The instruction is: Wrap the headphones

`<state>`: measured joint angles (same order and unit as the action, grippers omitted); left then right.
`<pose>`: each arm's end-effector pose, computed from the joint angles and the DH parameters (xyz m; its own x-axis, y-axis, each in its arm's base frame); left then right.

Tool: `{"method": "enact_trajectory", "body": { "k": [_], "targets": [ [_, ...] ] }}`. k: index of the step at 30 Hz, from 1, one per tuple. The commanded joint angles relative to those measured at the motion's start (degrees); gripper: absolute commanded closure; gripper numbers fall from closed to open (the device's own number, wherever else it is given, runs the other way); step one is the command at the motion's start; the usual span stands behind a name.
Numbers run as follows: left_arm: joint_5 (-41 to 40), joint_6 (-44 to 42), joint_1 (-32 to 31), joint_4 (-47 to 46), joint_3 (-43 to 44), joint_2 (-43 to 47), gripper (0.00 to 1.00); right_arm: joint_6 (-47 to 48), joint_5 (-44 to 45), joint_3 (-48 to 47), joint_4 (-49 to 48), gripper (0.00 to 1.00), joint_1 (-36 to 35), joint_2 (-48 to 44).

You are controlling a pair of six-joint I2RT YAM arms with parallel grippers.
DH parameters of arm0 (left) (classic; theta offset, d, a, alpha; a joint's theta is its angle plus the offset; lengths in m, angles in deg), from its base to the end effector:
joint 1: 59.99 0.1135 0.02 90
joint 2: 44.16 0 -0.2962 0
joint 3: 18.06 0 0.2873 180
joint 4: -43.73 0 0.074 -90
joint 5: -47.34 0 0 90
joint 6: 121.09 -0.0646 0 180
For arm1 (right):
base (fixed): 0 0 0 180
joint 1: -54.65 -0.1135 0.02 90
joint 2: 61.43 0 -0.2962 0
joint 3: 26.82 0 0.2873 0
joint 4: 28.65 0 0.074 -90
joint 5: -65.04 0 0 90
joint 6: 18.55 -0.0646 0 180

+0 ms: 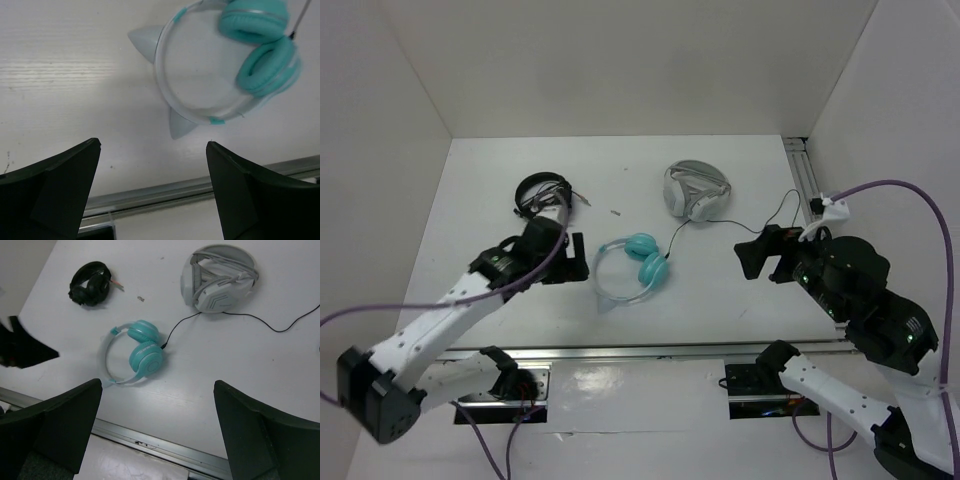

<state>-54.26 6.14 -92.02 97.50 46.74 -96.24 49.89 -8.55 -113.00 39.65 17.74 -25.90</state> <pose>0.1949 -0.1066 0.3203 -0.6798 -0.2738 -0.6803 -0.0255 0.9360 -0.3511 0.0835 0.0399 0.4666 -0.3581 0.1719 -0.9177 -0.2465 0.9306 0.2705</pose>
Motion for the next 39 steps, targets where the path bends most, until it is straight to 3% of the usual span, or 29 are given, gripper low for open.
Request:
{"method": "enact_trajectory", "body": {
  "k": [1, 4, 8, 11, 19, 23, 25, 29, 34, 39],
  "targets": [
    [-0.52, 7.31, -2.68, -11.03, -1.69, -11.18, 0.0, 0.82, -2.07, 1.09, -5.89, 0.0, -0.45, 1.3],
    [-1.06, 11.01, -4.26, -15.16, -0.99, -17.6, 0.0, 1.35, -4.18, 2.58, -7.11, 0.0, -0.45, 2.52],
    [-7.55, 17.85, -6.63, -14.03, 1.04, -29.28, 0.0, 1.35, -6.29, 4.95, -8.34, 0.0, -0.45, 2.53],
    [-8.71, 20.07, -6.64, -14.64, 0.51, -32.99, 0.0, 1.35, -7.0, 6.97, -8.96, 0.0, -0.45, 1.22],
    [-10.82, 26.66, -7.17, -14.12, -1.42, -42.75, 0.16, 1.35, -8.14, 8.47, -10.02, 0.0, -0.45, -0.64],
    [-10.82, 27.19, -7.17, -14.12, -1.95, -44.61, 0.4, 1.35, -8.14, 8.47, -10.02, 0.0, -0.45, -1.25],
    [-9.42, 27.8, -7.17, -14.12, -2.48, -45.31, 0.63, 1.35, -7.62, 7.95, -10.02, 0.0, -0.45, -1.25],
    [-7.83, 28.33, -7.17, -15.43, -5.72, -45.31, 0.97, 1.35, -7.61, 7.95, -10.02, 0.0, -0.45, -1.25],
    [-9.74, 28.33, -8.48, -9.48, -6.87, -42.69, 1.0, 1.87, -8.84, 8.73, -11.77, 0.0, -0.45, -1.25],
    [-19.5, 27.21, -14.1, 7.13, -1.45, -26.99, 1.0, 3.89, -12.34, 11.9, -18.09, 0.0, -0.45, -3.36]
  ]
}}
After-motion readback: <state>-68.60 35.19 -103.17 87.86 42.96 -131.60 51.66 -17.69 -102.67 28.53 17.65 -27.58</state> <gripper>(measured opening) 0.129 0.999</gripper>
